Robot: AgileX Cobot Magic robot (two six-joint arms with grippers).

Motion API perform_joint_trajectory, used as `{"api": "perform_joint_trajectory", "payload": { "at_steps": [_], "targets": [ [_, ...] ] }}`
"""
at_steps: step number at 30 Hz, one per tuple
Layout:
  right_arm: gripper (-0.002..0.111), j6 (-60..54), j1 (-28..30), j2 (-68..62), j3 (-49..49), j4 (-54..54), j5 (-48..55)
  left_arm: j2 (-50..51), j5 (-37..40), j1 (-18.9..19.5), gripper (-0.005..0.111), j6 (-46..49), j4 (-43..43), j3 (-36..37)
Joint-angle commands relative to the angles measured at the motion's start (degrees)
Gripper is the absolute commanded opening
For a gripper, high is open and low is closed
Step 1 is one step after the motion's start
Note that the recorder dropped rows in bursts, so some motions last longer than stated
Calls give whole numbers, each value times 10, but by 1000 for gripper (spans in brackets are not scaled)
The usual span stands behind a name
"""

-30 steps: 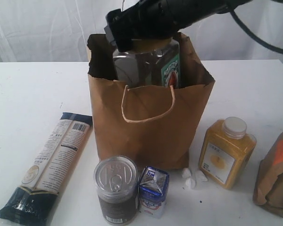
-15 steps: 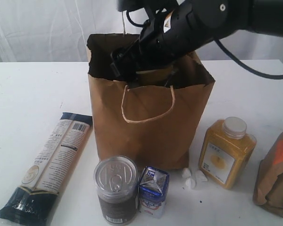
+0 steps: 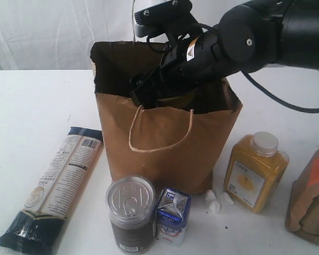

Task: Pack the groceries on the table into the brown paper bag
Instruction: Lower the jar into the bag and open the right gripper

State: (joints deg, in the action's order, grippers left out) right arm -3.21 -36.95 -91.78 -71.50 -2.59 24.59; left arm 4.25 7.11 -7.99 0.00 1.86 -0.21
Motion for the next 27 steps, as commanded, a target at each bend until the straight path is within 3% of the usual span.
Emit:
{"api": "perform_joint_trajectory", "payload": {
  "at_steps": [1, 4, 7, 11, 13, 27],
  "targets": [
    [0, -5, 8, 5, 2, -2, -20, -3, 2, 1, 0, 0, 4, 2],
    [6, 6, 10, 5, 2, -1, -21, -3, 2, 1, 0, 0, 4, 2],
    [24, 7, 10, 5, 2, -1, -18, -3, 2, 1, 0, 0, 4, 2],
    [62, 7, 10, 5, 2, 5, -13, -3, 2, 1, 0, 0, 4, 2],
    [74, 7, 10, 7, 2, 5, -12, -3, 2, 1, 0, 0, 4, 2],
    [75, 9, 10, 23, 2, 2, 22, -3, 2, 1, 0, 0, 4, 2]
  ]
}}
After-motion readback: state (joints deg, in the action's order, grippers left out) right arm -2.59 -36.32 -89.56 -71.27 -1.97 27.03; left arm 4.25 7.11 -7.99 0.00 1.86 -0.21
